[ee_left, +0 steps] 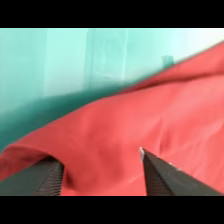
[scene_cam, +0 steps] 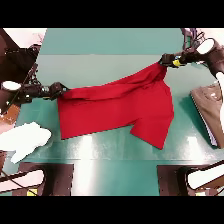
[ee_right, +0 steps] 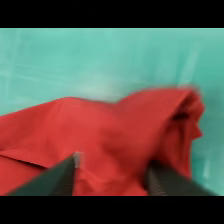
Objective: Fold the shirts.
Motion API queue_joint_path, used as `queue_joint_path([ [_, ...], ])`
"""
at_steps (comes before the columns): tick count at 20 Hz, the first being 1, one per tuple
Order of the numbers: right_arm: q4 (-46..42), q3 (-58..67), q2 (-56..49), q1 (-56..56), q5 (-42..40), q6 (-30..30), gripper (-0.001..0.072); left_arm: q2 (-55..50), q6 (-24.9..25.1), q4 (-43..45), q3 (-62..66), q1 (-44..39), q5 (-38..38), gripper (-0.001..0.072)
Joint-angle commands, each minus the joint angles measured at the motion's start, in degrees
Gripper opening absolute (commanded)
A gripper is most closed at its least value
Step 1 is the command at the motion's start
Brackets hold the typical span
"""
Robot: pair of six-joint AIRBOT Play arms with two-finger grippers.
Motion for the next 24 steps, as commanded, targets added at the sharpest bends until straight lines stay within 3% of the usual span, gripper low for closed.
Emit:
queue_joint_path([
  [1, 7.39, 2.36, -1.36, -2.93, 1.88, 1.03, 0.0498, -3.19, 0.26, 2.71, 8.28, 0.52, -4.81, 0.0501],
  [3, 8.15, 4.96, 0.11, -5.68, 10.01, -1.01, 0.0424, -1.92, -4.13, 10.75, 12.92, 2.47, -13.49, 0.0501],
  [7, 8.0, 5.11, 6.49, -10.82, 22.47, -4.55, 0.0424, 5.4, -9.55, 25.64, 11.47, 6.32, -22.56, 0.0502],
  [11, 8.04, 5.07, 10.97, -13.29, 28.85, -5.77, 0.0424, 13.94, -11.41, 25.79, -3.08, 7.26, -26.32, 0.0502],
  [15, 8.11, 5.07, 12.92, -12.74, 29.44, -6.05, 0.0425, 17.97, -12.85, 24.63, -16.92, 7.23, -25.81, 0.0501],
  [24, 8.2, 5.07, 12.92, -12.76, 30.23, -6.05, 0.0424, 17.97, -12.63, 21.84, -27.15, 6.51, -20.63, 0.0501],
])
